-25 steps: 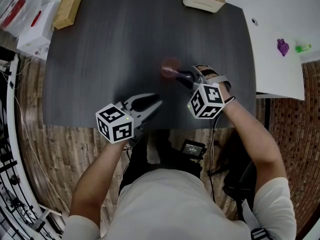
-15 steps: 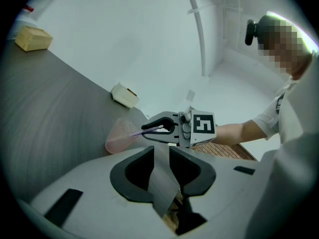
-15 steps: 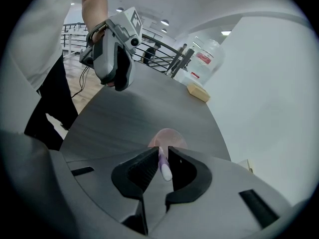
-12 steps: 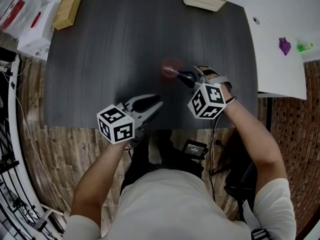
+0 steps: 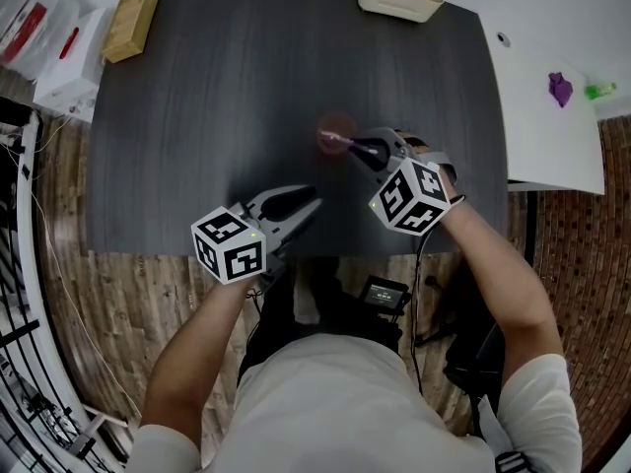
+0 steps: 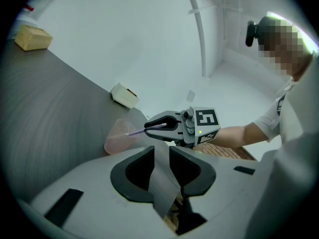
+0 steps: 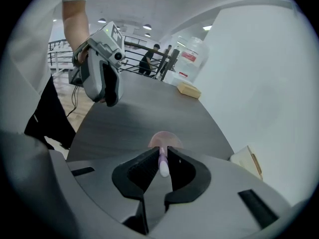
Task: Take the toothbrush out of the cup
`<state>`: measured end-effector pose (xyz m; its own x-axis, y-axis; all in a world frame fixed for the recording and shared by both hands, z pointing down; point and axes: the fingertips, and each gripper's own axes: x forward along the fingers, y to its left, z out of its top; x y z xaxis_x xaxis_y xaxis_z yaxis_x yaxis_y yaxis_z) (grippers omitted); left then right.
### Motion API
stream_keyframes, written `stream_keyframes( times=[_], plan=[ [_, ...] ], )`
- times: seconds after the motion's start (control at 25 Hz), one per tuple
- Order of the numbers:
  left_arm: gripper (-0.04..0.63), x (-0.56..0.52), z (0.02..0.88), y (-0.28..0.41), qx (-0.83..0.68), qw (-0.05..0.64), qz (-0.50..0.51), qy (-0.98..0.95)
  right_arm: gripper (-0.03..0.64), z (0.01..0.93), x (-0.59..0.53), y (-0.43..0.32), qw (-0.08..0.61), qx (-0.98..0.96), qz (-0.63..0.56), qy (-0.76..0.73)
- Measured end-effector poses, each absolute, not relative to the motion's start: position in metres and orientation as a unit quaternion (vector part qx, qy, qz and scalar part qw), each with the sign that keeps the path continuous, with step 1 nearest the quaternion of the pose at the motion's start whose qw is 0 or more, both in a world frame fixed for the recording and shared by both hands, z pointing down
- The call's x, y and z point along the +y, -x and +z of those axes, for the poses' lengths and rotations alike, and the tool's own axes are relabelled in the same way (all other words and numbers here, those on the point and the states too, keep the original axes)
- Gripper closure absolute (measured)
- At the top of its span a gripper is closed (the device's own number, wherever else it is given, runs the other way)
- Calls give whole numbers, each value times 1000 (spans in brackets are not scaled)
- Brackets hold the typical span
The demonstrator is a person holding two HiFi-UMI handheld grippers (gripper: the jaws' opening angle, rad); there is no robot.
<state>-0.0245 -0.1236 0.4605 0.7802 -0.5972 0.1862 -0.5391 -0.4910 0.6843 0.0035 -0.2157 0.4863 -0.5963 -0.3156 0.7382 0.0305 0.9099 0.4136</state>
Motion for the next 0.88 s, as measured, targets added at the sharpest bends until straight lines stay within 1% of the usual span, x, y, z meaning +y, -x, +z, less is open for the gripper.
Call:
stream_keyframes(
  times=[0.28, 0.56, 0.88],
  plan=[
    [512, -133, 457, 32, -340, 380, -49, -859, 561, 481, -218, -6, 426, -886, -139, -123],
    [512, -138, 451, 32, -342, 379, -57, -858, 561, 471, -223, -12, 380, -908, -37, -174],
    [512, -142, 445, 35, -348, 378, -70, -855, 561, 467, -229, -21, 337, -913, 48, -225]
  ],
)
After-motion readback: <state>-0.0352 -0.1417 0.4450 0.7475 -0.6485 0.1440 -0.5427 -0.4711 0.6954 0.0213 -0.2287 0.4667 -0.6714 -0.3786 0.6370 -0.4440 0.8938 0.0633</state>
